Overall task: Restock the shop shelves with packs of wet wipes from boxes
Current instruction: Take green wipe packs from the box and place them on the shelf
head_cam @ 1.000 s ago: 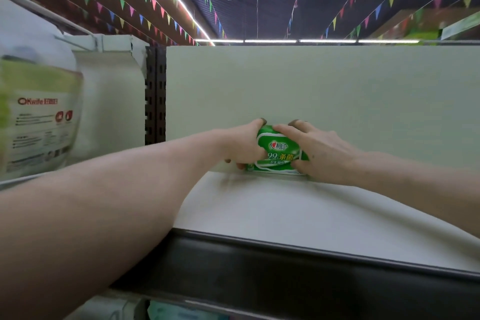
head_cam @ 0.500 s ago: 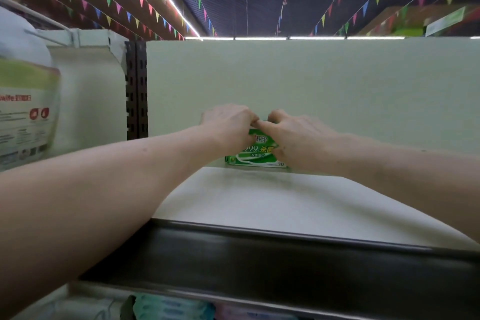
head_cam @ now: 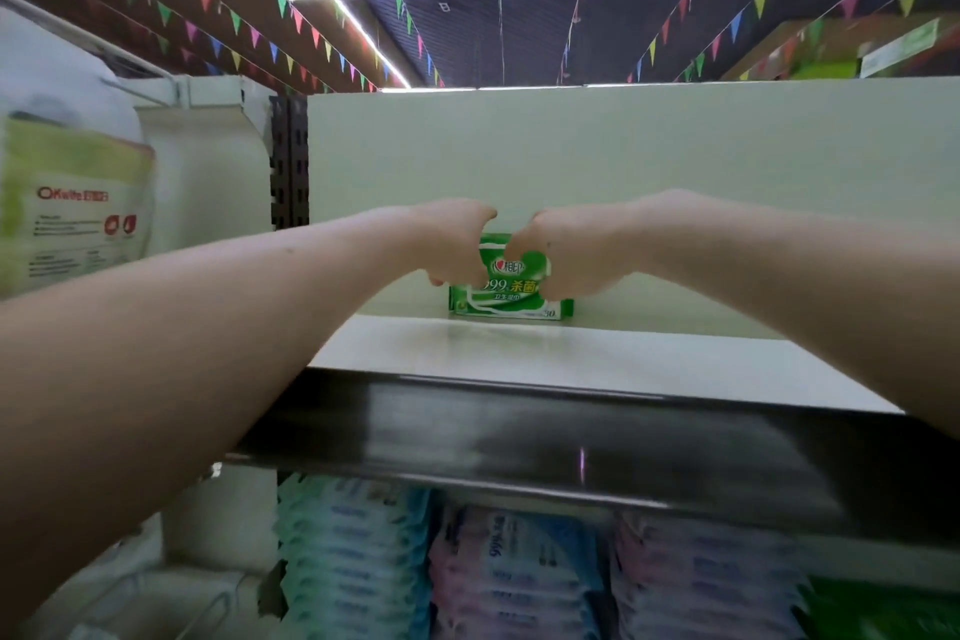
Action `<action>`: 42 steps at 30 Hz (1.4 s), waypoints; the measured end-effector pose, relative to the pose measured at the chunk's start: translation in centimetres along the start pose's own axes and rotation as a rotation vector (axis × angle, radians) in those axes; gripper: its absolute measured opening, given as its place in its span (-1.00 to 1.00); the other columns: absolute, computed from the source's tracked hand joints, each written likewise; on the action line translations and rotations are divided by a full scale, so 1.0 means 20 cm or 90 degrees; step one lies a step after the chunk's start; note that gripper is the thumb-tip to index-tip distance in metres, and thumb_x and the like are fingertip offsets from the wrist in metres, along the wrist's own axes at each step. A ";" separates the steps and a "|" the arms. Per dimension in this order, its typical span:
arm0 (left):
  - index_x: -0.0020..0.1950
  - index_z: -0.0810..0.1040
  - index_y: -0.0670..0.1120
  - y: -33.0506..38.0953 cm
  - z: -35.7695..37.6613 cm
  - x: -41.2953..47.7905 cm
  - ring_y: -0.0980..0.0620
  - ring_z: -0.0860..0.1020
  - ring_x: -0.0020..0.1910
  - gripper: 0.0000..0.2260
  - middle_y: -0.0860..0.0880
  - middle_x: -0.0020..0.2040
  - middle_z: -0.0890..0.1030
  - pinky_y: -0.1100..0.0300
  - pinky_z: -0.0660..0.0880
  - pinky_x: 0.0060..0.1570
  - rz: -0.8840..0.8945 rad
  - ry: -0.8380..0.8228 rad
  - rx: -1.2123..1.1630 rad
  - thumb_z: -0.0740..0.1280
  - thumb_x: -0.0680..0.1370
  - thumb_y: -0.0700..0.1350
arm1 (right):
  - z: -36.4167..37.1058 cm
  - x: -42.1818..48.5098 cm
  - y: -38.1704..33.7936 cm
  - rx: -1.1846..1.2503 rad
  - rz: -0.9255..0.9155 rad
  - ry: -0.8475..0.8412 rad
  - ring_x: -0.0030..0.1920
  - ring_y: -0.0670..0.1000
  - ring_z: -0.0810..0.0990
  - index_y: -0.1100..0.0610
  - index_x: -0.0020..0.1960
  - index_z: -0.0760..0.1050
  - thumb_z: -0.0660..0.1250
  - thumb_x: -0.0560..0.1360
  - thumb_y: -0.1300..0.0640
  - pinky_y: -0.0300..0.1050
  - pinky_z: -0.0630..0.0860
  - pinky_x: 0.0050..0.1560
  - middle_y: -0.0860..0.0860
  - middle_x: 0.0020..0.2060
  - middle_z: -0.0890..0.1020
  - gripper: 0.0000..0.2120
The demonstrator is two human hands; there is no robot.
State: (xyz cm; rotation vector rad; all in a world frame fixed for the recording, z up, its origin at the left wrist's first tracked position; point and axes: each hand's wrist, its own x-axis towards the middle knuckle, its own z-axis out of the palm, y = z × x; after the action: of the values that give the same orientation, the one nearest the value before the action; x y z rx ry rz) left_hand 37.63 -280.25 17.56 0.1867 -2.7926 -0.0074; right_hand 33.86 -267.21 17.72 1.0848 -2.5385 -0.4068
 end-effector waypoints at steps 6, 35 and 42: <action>0.33 0.48 -0.11 0.01 -0.06 -0.18 0.02 0.63 -0.15 -0.65 -0.09 0.00 0.62 0.12 0.58 -0.10 0.009 0.035 -0.073 0.35 0.54 -0.12 | -0.09 -0.18 -0.18 0.030 0.054 0.039 -0.05 0.09 0.55 0.20 0.26 0.50 0.15 0.54 0.22 -0.16 0.47 -0.11 0.13 0.13 0.59 -0.67; 0.02 0.64 -0.05 0.38 0.40 -1.59 0.05 0.55 -0.36 -0.82 -0.03 -0.25 0.60 0.14 0.61 -0.22 0.377 -0.267 -0.337 0.28 0.52 -0.23 | 0.10 -1.73 -1.14 0.287 0.434 -0.213 -0.32 -0.04 0.61 0.13 -0.17 0.61 0.29 0.49 0.17 -0.21 0.53 -0.35 0.00 -0.29 0.67 -0.86; 0.08 0.60 -0.08 0.71 0.58 -2.06 0.08 0.51 -0.44 -0.80 -0.04 -0.28 0.57 0.24 0.52 -0.40 0.463 -0.388 -0.292 0.27 0.53 -0.24 | 0.28 -2.37 -1.32 0.366 0.539 -0.280 -0.26 0.03 0.65 0.11 -0.24 0.62 0.28 0.47 0.15 -0.13 0.56 -0.27 0.01 -0.32 0.67 -0.83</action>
State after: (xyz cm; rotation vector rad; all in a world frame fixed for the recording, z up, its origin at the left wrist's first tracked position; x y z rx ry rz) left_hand 70.24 -261.01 -6.82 -1.1019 -3.1477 -0.6045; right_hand 78.89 -249.20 -7.13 -0.0565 -3.2913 0.3742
